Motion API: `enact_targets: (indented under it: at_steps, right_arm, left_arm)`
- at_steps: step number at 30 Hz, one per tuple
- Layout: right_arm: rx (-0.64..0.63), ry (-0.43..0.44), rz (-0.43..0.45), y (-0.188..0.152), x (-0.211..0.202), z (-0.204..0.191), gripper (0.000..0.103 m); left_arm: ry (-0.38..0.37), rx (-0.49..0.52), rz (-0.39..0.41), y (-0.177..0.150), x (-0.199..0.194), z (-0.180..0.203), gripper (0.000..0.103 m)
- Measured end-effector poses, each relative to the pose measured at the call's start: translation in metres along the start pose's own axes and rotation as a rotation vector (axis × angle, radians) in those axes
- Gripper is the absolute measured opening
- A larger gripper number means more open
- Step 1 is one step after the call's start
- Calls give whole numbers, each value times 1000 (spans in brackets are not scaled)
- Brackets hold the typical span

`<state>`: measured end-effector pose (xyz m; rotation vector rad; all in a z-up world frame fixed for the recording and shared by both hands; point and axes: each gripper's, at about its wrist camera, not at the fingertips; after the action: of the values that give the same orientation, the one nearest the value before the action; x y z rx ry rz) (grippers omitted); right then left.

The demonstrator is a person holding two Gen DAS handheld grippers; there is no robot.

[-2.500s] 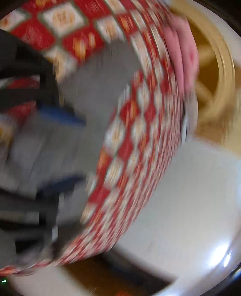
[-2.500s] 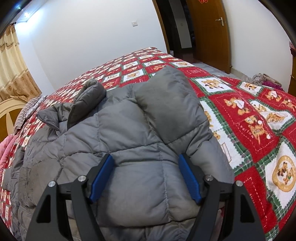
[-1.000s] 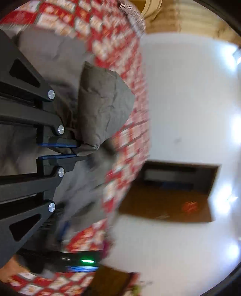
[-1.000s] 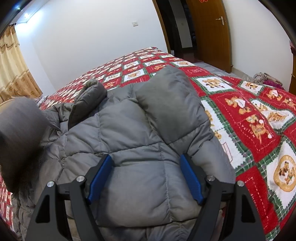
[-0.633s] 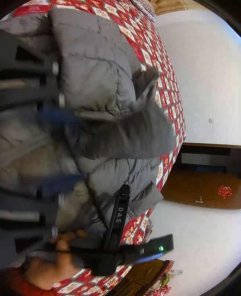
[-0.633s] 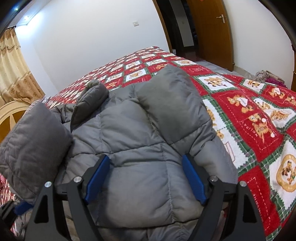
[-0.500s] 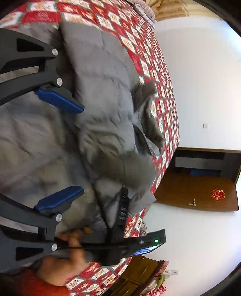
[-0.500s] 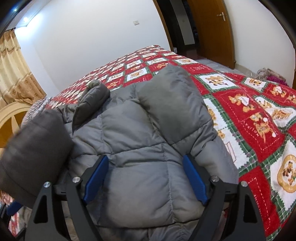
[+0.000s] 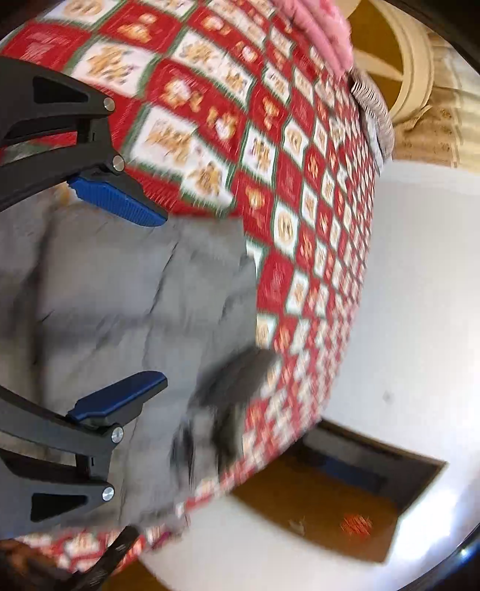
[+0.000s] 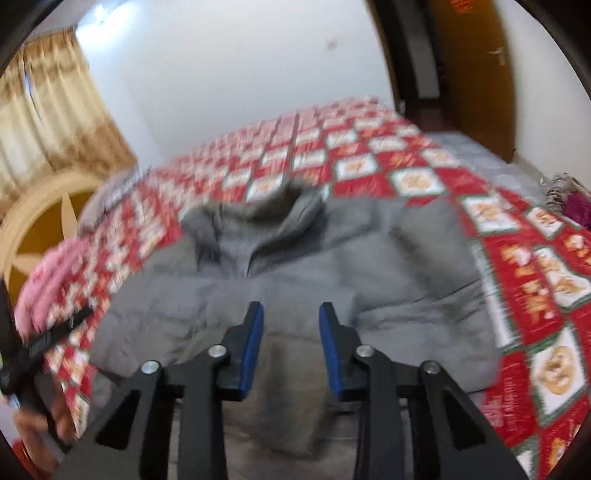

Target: Fold large clothes

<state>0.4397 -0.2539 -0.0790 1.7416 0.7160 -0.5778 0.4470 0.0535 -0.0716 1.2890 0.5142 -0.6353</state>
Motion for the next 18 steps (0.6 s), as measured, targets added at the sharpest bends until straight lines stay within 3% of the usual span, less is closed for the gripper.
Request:
enact_targets:
  at_steps: [3,6,8,12,15,17,18]
  right_arm:
    - [-19,-20,-71,-21,34,-4,33]
    - [-40,-41,-93,-39,52,1,34]
    - [-38,-27,-86,-45,53,6,34]
    - [-6,0,-96,-48,51,15,34]
    - [-24,5,-166,-37,46,13,39]
    - [-9,38,-201,-22,38,13,58]
    - [5,55,-191,-11,30,15,62]
  left_arm:
    - [55,10,-60,-13,27,-15,81]
    - [95,17,-136,-46,52,-30,82]
    - [78,5,-124,-60,50,-34,82]
    - [128,57,-131,-60,48,-24,82]
    - [90,49,-171,-52,36,-24,82]
    - [0,25,-194,-34,21,-24,82]
    - [-31,23,-184,-24,14,-23,82]
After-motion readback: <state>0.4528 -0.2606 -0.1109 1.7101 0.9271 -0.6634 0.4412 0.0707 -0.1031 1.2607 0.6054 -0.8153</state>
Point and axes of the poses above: each gripper's, at about its wrist camera, not at the fingertips, and x roughly the way its jaws point, z to its right, y to its top, and after that the axes turned 2 degrees about -y, right-handed
